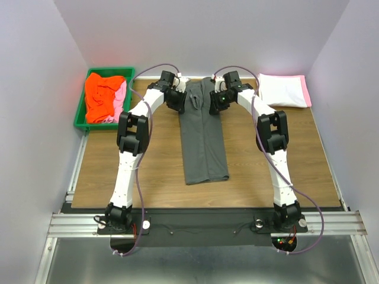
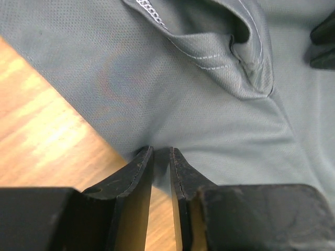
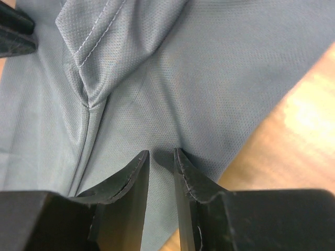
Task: Fold and stack the t-shirts
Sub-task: Fold the tshirt
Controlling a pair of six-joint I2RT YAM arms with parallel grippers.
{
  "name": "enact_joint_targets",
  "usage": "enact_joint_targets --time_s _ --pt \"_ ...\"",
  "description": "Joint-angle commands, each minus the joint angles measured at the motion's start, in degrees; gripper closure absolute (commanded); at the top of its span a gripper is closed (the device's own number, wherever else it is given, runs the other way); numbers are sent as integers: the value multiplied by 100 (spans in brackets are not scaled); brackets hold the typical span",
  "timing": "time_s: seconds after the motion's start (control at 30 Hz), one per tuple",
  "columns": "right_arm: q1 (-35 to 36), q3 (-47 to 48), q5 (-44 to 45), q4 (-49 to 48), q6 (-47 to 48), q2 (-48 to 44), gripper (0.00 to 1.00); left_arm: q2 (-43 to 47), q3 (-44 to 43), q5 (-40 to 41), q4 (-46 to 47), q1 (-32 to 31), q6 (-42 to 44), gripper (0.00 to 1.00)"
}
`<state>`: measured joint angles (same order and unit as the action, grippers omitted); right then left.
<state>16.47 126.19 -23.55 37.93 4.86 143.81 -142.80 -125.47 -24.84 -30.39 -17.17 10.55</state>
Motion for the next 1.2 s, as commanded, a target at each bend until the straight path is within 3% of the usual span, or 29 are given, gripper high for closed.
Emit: enact_joint_targets --time_s 0.0,0.37,0.6,0.83,0.93,1.03,1.17 --pt "-91 282 536 -93 50 507 68 -177 -451 243 -107 82 211 68" --pt "-100 345 474 -199 -152 552 67 -379 -891 410 209 126 316 67" --pt "-91 161 -105 -199 -240 26 57 -284 -918 524 183 187 475 67" --pt "-91 -453 -1133 -155 -39 -1255 43 823 -444 -793 533 424 -156 63" --pt "-100 -840 -1502 -14 41 -1749 43 1666 310 -1356 1017 478 -571 62" --pt "-83 -1936 -1740 204 233 -2400 42 2745 1356 -1427 1298 469 -475 61" --pt "-65 -3036 -1793 452 383 -3094 52 3555 2648 -1445 1334 478 -194 62"
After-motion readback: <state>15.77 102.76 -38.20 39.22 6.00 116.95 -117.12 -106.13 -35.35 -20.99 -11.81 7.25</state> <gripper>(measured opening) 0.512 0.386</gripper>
